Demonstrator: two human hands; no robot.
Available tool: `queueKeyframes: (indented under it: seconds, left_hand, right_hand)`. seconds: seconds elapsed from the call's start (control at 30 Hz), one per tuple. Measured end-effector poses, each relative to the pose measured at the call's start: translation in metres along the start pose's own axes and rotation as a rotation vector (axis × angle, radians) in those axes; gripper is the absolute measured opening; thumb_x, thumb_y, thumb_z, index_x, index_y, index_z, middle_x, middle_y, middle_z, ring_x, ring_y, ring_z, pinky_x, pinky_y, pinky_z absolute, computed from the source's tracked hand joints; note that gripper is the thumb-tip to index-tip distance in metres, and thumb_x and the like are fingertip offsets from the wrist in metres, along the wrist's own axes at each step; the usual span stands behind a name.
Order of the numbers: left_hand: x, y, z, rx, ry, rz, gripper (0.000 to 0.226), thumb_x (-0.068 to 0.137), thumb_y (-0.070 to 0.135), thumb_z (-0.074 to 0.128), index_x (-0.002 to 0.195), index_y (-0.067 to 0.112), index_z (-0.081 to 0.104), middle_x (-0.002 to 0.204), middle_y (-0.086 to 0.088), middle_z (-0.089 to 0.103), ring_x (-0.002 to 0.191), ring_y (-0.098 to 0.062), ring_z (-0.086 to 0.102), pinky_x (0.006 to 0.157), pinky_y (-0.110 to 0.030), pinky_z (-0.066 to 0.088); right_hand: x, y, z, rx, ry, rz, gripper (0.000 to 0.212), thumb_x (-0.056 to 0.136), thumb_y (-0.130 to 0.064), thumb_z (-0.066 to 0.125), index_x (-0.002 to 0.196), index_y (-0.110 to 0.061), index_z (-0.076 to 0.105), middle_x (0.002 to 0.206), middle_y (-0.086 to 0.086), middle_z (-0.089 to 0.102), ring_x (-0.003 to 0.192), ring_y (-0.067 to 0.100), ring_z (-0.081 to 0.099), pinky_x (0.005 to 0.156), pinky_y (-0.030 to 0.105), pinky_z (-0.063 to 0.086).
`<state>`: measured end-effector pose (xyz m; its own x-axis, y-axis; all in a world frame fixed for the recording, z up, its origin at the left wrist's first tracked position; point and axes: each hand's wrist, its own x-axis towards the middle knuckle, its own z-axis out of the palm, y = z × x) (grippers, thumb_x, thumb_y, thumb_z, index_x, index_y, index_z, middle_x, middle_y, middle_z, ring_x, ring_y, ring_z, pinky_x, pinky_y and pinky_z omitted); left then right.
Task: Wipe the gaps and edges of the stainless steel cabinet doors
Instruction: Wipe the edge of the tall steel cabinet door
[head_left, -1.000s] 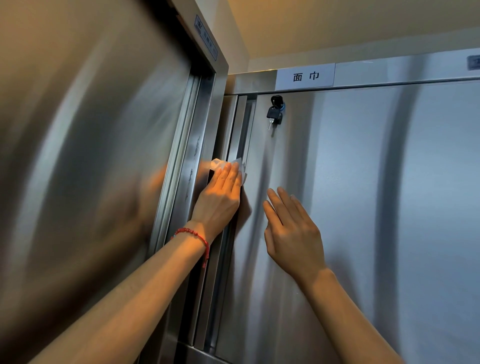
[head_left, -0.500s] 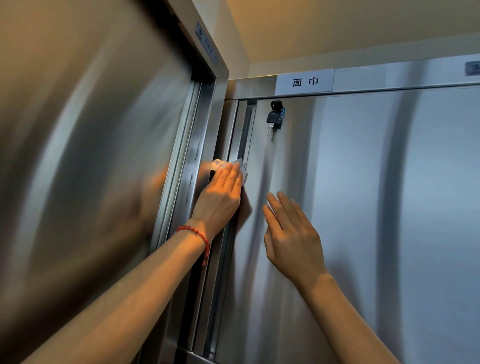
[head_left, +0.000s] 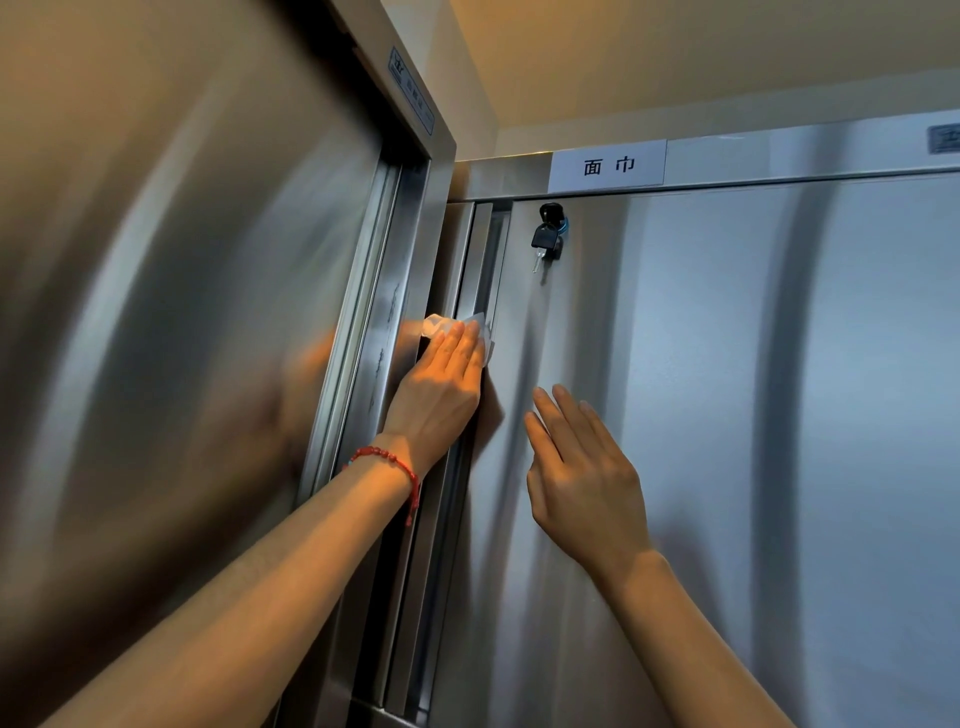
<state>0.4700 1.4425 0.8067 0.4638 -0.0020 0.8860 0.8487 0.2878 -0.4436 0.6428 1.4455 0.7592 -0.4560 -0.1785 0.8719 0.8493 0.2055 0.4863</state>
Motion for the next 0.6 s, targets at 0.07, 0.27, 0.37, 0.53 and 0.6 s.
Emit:
queueKeyframes:
  seconds: [0.07, 0.27, 0.37, 0.53, 0.6]
  left_hand:
    - [-0.0033, 0.0025, -0.001, 0.032, 0.025, -0.011, 0.031, 0.078, 0.006, 0.065, 0.109, 0.009, 0.07, 0.116, -0.01, 0.066, 0.109, -0.022, 0.062, 0.095, -0.03, 0.046]
    - [-0.0048, 0.0037, -0.0023, 0.01, 0.078, -0.013, 0.038, 0.079, 0.004, 0.044, 0.103, 0.01, 0.073, 0.111, -0.009, 0.068, 0.105, -0.021, 0.065, 0.092, -0.029, 0.048]
    - [0.0011, -0.0002, -0.0012, -0.008, -0.025, -0.007, 0.04, 0.069, 0.012, 0.078, 0.109, 0.013, 0.07, 0.116, -0.006, 0.066, 0.11, -0.018, 0.062, 0.096, -0.028, 0.045]
    - [0.0015, 0.0027, -0.0036, 0.02, 0.022, -0.03, 0.035, 0.076, 0.003, 0.052, 0.103, 0.009, 0.072, 0.112, -0.009, 0.068, 0.106, -0.021, 0.064, 0.093, -0.029, 0.047]
    - [-0.0013, 0.0038, -0.0062, -0.001, 0.014, -0.058, 0.045, 0.078, 0.002, 0.034, 0.101, 0.006, 0.072, 0.11, -0.011, 0.069, 0.104, -0.022, 0.065, 0.091, -0.031, 0.049]
  right_hand:
    - [-0.0001, 0.0, -0.0002, -0.001, 0.001, -0.001, 0.041, 0.083, -0.019, 0.049, 0.114, -0.001, 0.067, 0.123, 0.017, 0.061, 0.118, 0.033, 0.056, 0.1, 0.045, 0.039]
    - [0.0003, 0.0002, -0.0003, 0.003, -0.007, -0.003, 0.042, 0.083, -0.02, 0.047, 0.115, -0.001, 0.067, 0.124, 0.018, 0.061, 0.119, 0.033, 0.056, 0.1, 0.045, 0.04]
    - [0.0005, 0.0001, -0.0013, 0.007, -0.019, -0.002, 0.042, 0.084, -0.019, 0.045, 0.115, 0.0, 0.066, 0.124, 0.018, 0.061, 0.119, 0.033, 0.055, 0.099, 0.046, 0.042]
    - [0.0003, -0.0002, -0.0025, 0.01, -0.021, -0.002, 0.042, 0.083, -0.019, 0.045, 0.115, -0.001, 0.067, 0.124, 0.018, 0.061, 0.119, 0.033, 0.056, 0.099, 0.046, 0.044]
    - [0.0007, 0.0005, -0.0014, 0.0, -0.014, -0.006, 0.04, 0.081, -0.019, 0.053, 0.114, -0.001, 0.067, 0.123, 0.018, 0.061, 0.118, 0.033, 0.056, 0.098, 0.046, 0.043]
